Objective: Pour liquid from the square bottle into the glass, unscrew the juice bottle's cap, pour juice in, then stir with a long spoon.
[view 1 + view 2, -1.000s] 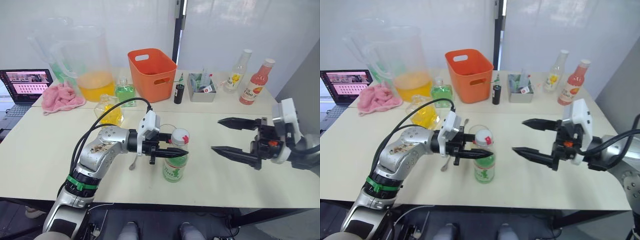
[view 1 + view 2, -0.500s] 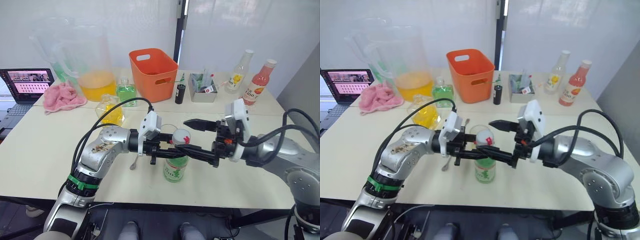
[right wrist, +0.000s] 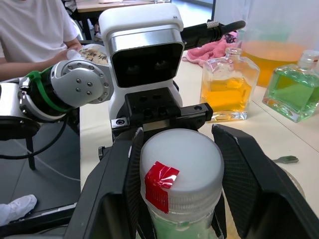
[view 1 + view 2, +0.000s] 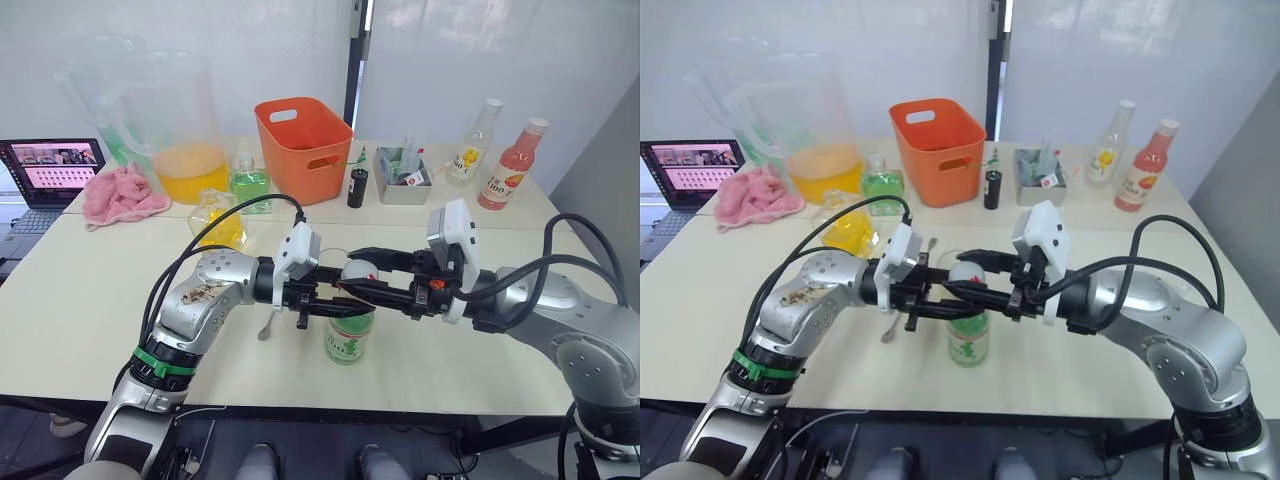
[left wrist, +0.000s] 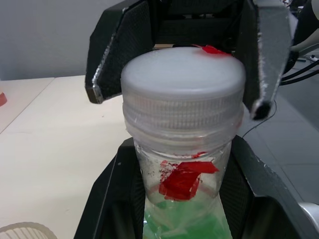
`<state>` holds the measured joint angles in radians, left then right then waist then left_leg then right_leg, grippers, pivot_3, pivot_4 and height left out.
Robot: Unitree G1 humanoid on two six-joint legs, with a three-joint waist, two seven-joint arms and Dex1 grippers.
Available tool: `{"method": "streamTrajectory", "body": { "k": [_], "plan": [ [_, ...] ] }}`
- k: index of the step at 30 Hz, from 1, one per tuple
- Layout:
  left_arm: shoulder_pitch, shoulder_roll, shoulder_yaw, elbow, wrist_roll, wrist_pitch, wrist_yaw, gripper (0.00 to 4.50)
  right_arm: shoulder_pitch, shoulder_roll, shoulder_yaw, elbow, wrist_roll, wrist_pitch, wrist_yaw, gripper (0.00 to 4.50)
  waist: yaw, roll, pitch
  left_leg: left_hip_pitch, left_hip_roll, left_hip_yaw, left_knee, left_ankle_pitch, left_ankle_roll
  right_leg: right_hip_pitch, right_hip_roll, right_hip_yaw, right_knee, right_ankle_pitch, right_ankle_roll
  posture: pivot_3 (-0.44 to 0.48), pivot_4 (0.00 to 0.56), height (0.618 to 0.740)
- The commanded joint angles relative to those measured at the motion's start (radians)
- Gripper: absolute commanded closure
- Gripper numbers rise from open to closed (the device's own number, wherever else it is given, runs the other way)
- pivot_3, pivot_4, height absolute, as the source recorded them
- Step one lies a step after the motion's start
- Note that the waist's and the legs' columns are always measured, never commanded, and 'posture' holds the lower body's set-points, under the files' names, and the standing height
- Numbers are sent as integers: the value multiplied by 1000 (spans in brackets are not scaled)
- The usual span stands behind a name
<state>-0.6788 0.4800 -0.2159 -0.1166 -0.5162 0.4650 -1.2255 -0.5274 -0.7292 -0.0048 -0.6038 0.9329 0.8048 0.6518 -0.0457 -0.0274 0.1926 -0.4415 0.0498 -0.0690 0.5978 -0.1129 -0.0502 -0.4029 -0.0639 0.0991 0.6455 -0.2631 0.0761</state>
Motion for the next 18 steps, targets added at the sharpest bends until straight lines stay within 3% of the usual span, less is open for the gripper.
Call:
{"method": "streamTrajectory", "body": {
  "k": [1, 18],
  "plan": [
    [-18, 48, 40, -13, -16, 33, -18, 3055, -44, -18, 22, 39, -23, -43, 140, 2797, -3, 0, 0, 0, 0, 0, 0, 0, 0, 0, 0, 0, 0, 0, 0, 0, 150, 740],
    [0, 56, 45, -50, -29, 38, 32, 3065, -438, 20, 214, 501, -215, -265, 907, 2797, 2, 0, 0, -2, 1, 0, -1, 0, 0, -3, 2, 0, 0, 0, 0, 0, 150, 740]
  ]
}}
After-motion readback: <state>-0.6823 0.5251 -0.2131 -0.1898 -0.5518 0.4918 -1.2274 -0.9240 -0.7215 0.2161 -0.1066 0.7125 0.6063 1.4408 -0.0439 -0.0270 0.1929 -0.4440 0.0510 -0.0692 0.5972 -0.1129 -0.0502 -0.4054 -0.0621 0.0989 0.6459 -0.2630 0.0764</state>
